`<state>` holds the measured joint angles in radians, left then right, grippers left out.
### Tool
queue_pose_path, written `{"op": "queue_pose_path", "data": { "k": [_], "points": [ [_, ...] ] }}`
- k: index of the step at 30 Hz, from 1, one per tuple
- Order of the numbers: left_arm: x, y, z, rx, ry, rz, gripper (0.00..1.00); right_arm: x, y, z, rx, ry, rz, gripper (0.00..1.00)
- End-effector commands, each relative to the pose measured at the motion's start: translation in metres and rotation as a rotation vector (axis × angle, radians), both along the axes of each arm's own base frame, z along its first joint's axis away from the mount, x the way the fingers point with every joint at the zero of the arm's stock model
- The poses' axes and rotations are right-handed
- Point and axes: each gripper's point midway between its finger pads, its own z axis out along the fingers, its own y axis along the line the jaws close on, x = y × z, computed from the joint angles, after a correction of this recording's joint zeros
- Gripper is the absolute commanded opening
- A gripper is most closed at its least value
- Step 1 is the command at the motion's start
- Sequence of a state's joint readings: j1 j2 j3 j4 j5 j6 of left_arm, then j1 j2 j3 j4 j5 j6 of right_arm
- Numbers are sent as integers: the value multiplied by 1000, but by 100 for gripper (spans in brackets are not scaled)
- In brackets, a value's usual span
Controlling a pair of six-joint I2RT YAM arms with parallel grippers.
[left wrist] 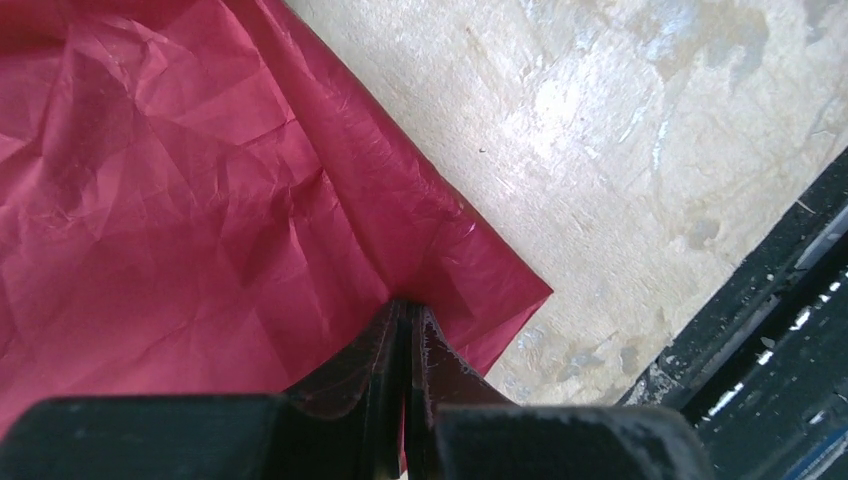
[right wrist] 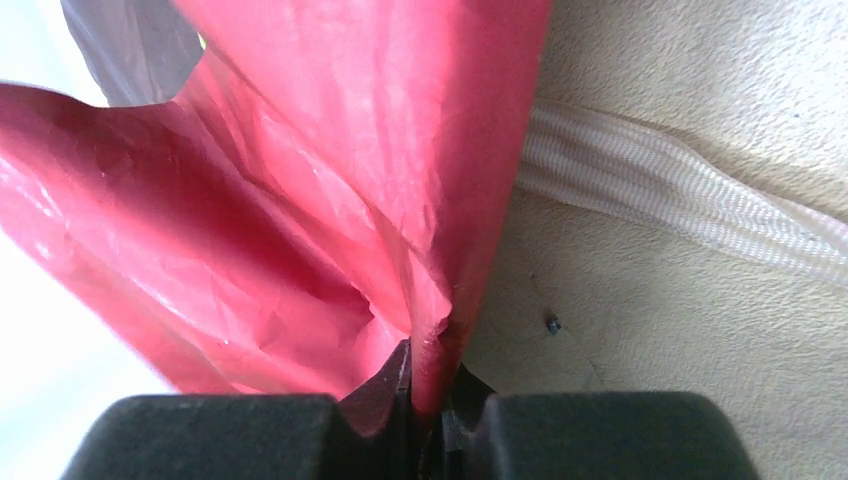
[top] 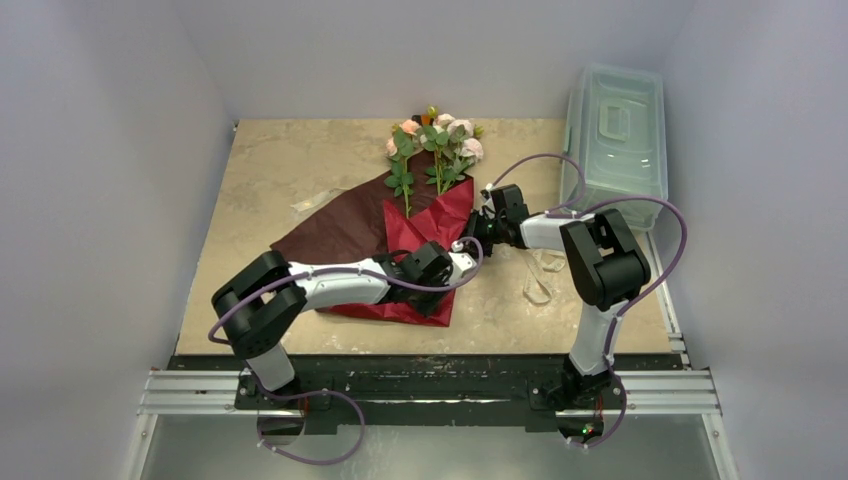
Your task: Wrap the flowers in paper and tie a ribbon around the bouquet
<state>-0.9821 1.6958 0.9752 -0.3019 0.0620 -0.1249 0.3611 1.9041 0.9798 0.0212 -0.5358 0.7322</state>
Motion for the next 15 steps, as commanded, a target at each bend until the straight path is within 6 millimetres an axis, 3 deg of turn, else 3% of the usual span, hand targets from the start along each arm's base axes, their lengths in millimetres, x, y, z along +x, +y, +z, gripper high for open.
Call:
{"op": "queue_pose_path", "data": {
  "k": [1, 4, 6, 10, 15],
  "points": [
    [-7, 8, -11, -26, 20, 48, 1, -7, -12, -9, -91, 18, -9, 19],
    [-11, 12, -18, -32, 25, 52, 1, -10, -12, -5, -84, 20, 2, 52],
    [-12, 12, -21, -35, 30, 52, 1, -15, -13, -4, -81, 21, 11, 64],
    [-10, 8, -21, -52, 25, 52, 1, -33, -15, -5, -54, 19, 46, 75],
    [-2, 4, -15, -90, 30, 81, 0, -64, -15, -6, 17, 17, 90, 73]
  ]
}}
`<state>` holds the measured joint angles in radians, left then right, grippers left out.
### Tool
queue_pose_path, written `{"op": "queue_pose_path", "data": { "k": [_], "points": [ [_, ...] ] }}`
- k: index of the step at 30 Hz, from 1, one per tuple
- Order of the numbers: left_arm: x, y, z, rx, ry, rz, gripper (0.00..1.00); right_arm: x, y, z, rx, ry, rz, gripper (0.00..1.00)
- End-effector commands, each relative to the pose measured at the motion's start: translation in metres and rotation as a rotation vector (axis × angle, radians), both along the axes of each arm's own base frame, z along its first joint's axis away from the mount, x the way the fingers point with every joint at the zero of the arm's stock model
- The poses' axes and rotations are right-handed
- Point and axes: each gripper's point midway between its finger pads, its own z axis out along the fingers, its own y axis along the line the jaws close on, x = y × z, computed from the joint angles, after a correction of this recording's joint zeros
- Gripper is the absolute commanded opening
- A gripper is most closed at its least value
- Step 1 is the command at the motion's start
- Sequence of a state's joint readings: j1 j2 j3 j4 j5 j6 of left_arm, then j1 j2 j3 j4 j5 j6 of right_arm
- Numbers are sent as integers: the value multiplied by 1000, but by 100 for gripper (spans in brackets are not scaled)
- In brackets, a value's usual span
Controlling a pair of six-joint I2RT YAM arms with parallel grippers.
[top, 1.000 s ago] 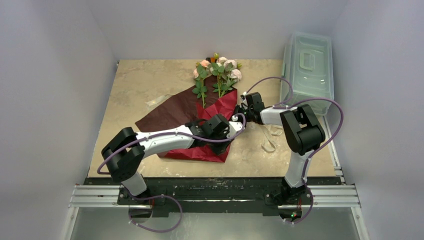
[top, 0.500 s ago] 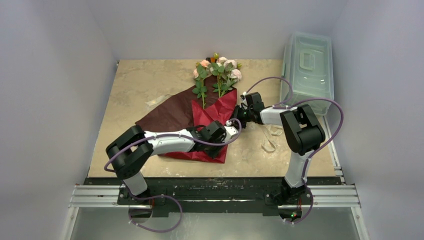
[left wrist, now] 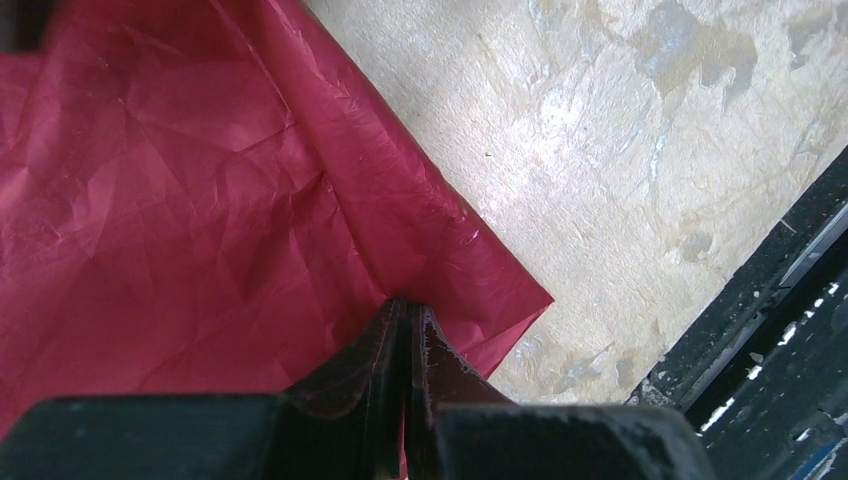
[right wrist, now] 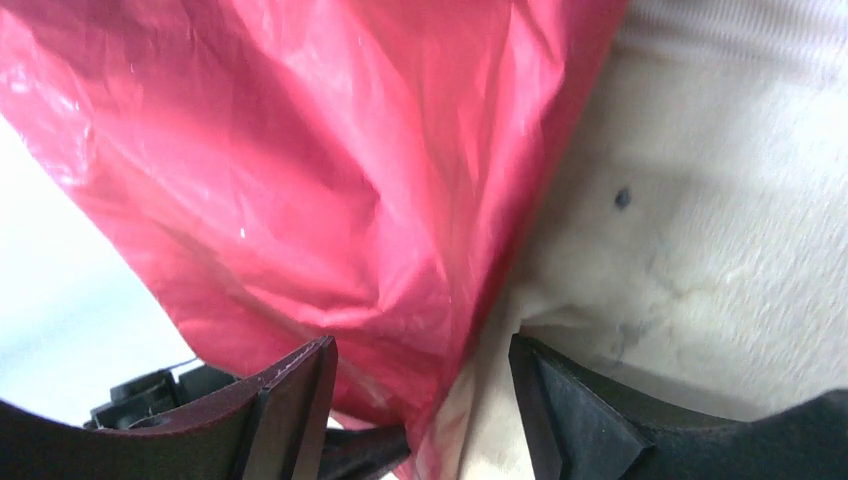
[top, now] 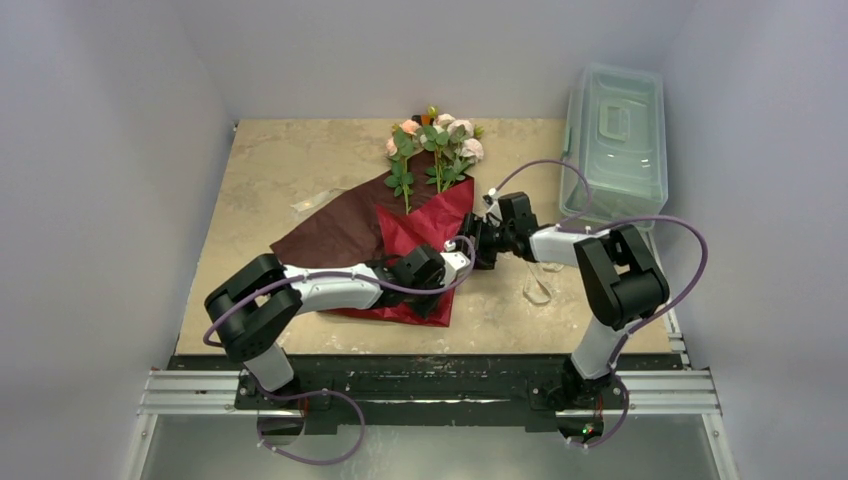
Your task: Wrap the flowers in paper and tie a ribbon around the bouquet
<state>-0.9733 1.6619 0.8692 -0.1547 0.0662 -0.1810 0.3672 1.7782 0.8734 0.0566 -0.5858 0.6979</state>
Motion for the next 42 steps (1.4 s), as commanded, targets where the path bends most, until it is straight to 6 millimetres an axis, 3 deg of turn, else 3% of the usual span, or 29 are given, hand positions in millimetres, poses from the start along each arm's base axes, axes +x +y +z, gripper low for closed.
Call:
{"op": "queue_pose_path", "data": {
  "k": [1, 5, 10, 17, 21, 23, 28, 30, 32, 36, 42],
  "points": [
    [-1, 3, -6, -23, 42, 30, 0, -44, -13, -27, -8, 76, 39, 72],
    [1, 1, -4, -38, 46, 32, 0, -67, -5, -30, 70, 99, 91, 68],
    [2, -5, -1, -56, 52, 29, 0, -80, 11, -37, 90, 118, 159, 60],
    [4, -10, 8, -87, 62, 61, 1, -81, 16, -47, 116, 135, 159, 32],
    [13, -7, 26, -87, 40, 147, 9, -76, 18, -46, 107, 141, 148, 17],
    [16, 1, 40, -86, 23, 212, 21, -72, 15, -47, 69, 152, 127, 14],
    [32, 64, 78, -80, -77, 622, 80, -65, 10, -49, 0, 185, 84, 6],
    [30, 82, 90, -119, -71, 728, 93, -63, 8, -49, -30, 215, 57, 1],
    [22, 95, 103, -162, -55, 789, 95, -58, 8, -47, -48, 234, 36, 0],
    [-4, 126, 88, -140, 47, 957, 95, -47, 9, -35, -65, 239, 9, 0],
    [-27, 140, 80, -370, 192, 1187, 90, -43, 8, -28, -99, 279, -6, 0]
  ]
}}
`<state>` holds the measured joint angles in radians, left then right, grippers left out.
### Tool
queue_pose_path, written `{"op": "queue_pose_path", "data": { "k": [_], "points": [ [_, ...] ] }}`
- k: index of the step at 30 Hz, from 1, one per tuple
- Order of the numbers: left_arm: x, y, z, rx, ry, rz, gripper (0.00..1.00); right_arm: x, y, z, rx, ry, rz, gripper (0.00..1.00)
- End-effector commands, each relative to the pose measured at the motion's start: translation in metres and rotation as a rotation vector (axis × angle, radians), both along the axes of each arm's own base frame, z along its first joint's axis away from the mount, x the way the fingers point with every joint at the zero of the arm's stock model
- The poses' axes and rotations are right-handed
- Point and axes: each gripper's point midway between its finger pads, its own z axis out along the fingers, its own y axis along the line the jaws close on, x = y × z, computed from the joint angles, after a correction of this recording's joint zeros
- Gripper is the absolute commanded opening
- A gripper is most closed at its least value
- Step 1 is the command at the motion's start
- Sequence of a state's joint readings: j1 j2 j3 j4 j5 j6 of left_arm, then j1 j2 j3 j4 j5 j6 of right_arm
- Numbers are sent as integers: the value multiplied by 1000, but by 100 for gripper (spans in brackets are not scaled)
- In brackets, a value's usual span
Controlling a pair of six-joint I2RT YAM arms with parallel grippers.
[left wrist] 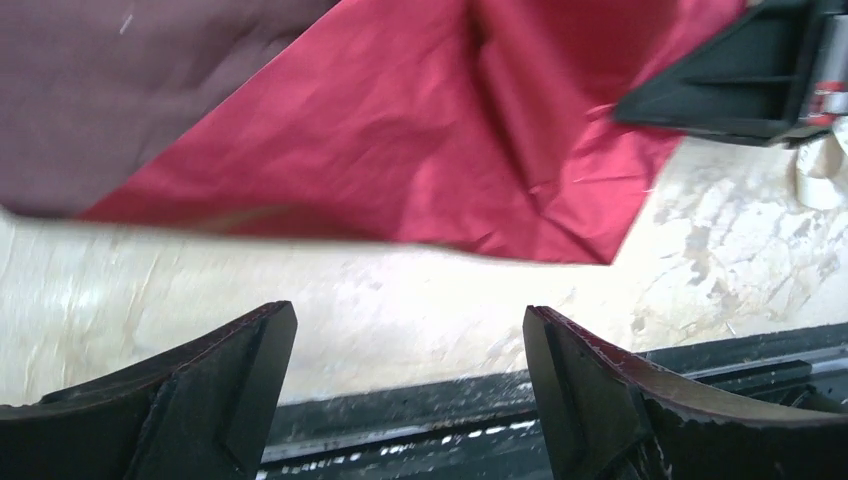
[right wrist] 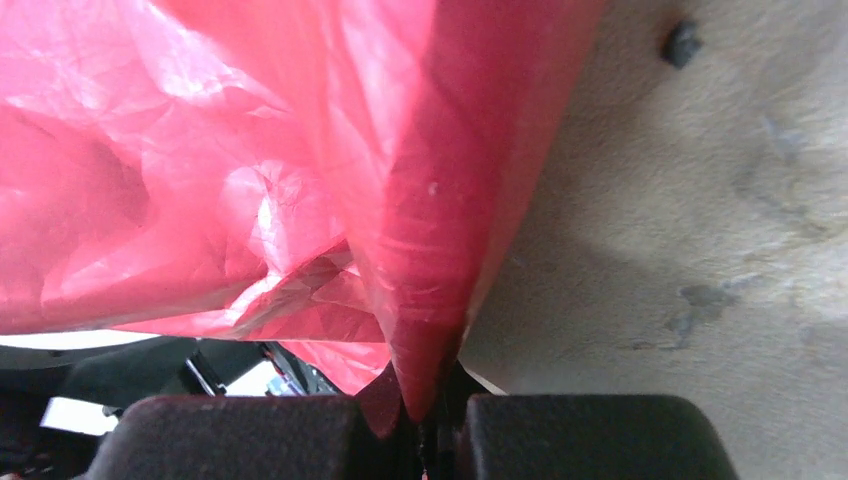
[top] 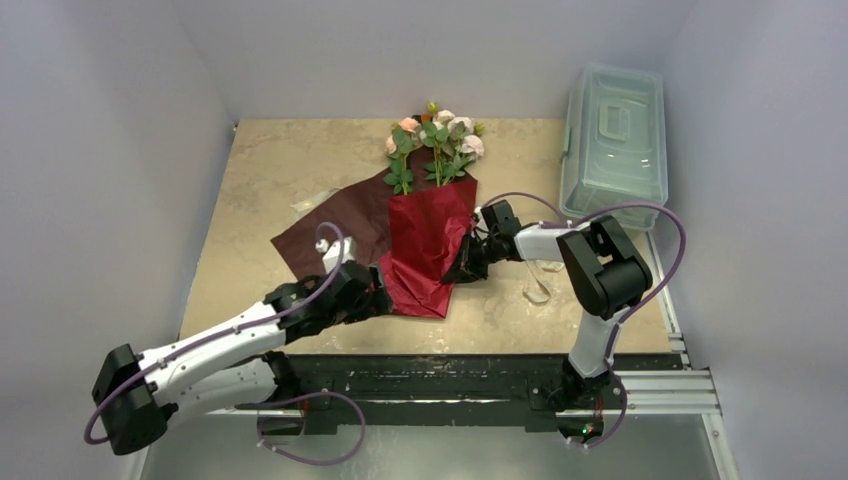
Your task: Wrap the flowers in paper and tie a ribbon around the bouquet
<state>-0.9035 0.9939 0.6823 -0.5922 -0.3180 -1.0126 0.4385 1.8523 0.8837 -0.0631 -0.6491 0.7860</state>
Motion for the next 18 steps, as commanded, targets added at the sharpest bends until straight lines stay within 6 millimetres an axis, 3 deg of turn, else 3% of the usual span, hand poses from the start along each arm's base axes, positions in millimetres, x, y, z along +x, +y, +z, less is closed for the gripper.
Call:
{"op": "queue_pose_path", "data": {
  "k": [1, 5, 8, 18],
  "points": [
    [-14, 21, -6, -204, 51, 272, 90, 3, -11, -4, -104, 41, -40, 0],
    [-13, 29, -10, -374, 31, 407, 94, -2, -11, -6, -115, 89, -25, 0],
    [-17, 42, -24, -370, 51, 493, 95, -2, -11, -3, -122, 101, -17, 0],
    [-4, 59, -53, -349, 11, 657, 80, -7, -12, 0, -106, 95, -10, 0]
  ]
}}
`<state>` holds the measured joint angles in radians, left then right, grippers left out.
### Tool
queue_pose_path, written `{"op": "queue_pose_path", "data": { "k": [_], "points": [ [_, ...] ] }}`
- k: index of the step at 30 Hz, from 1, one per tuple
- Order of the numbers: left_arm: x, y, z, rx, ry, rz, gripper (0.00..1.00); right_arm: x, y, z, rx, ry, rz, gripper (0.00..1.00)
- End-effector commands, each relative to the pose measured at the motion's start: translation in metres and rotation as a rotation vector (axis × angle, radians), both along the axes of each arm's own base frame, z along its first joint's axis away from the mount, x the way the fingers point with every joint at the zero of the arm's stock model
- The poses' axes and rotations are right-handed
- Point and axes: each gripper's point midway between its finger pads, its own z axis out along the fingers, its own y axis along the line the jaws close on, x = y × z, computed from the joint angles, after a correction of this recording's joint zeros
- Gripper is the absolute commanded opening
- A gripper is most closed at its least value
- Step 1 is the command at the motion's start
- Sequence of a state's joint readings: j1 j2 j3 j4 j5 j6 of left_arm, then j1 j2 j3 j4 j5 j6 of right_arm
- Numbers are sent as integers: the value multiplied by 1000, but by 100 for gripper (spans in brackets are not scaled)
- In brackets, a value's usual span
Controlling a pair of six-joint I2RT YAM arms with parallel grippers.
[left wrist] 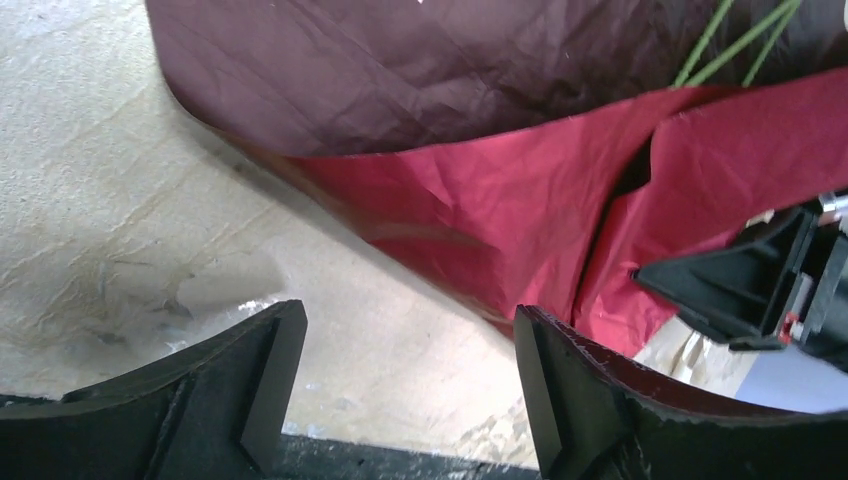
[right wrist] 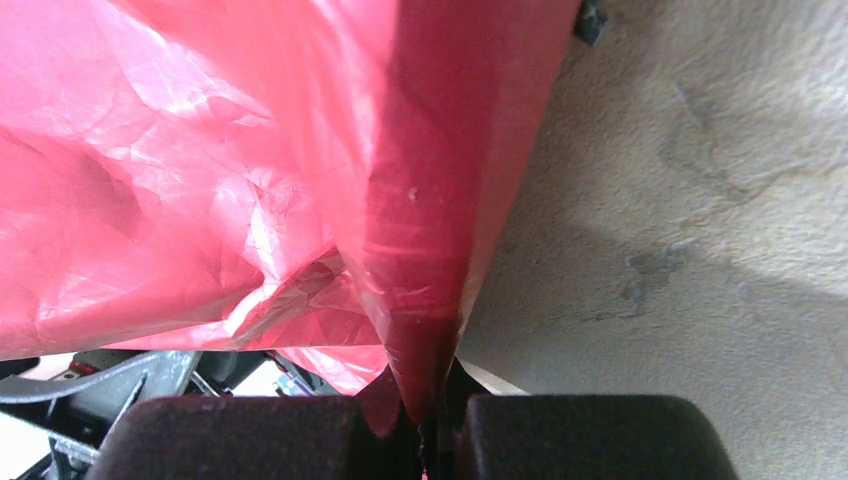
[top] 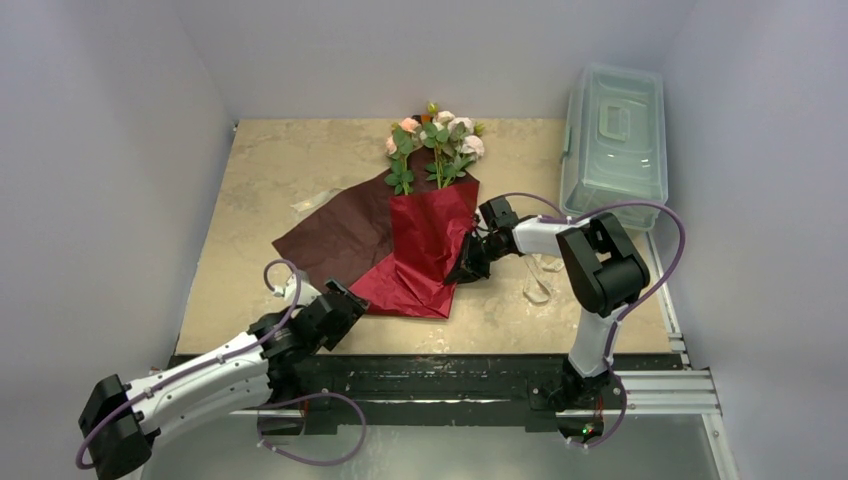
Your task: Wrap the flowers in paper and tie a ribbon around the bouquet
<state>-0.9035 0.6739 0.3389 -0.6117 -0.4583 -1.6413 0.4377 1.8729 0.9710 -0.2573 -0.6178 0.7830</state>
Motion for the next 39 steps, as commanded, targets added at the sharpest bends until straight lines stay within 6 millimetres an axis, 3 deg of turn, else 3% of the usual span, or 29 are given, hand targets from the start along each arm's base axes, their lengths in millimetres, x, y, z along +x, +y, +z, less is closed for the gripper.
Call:
{"op": "queue_pose_path", "data": {
  "k": [1, 4, 9, 16, 18, 24, 25, 27, 31, 32, 35, 39],
  "points": [
    [16, 9, -5, -19, -49, 133, 79, -4, -6, -1, -26, -6, 4, 0],
    [18, 15, -16, 6, -58, 161, 76, -9, -8, -3, -29, -1, 16, 0],
    [14, 31, -29, 62, -40, 209, 57, -12, -9, -3, -33, -4, 30, 0],
    [8, 47, -48, 96, -33, 242, 44, -10, -10, -1, -37, -11, 43, 1],
    [9, 51, -50, 122, -47, 243, 30, -10, -10, 0, -38, -12, 47, 2],
    [19, 46, -45, 127, -120, 199, 9, -11, -12, -1, -51, -16, 59, 6],
    [18, 45, -45, 125, -121, 192, 1, -11, -12, -1, -55, -17, 60, 9],
    [19, 44, -43, 129, -125, 178, 0, -11, -14, -2, -64, -15, 60, 21],
    [17, 44, -36, 156, -121, 141, 0, -7, -28, -4, -147, -34, 54, 57],
    [16, 44, -36, 165, -116, 132, 0, -6, -33, -3, -175, -41, 53, 61],
    [13, 42, -37, 168, -101, 109, 0, 2, -48, 8, -268, -93, 55, 68],
    [13, 43, -38, 166, -101, 110, 0, 12, -66, 29, -376, -162, 56, 69]
  ]
}}
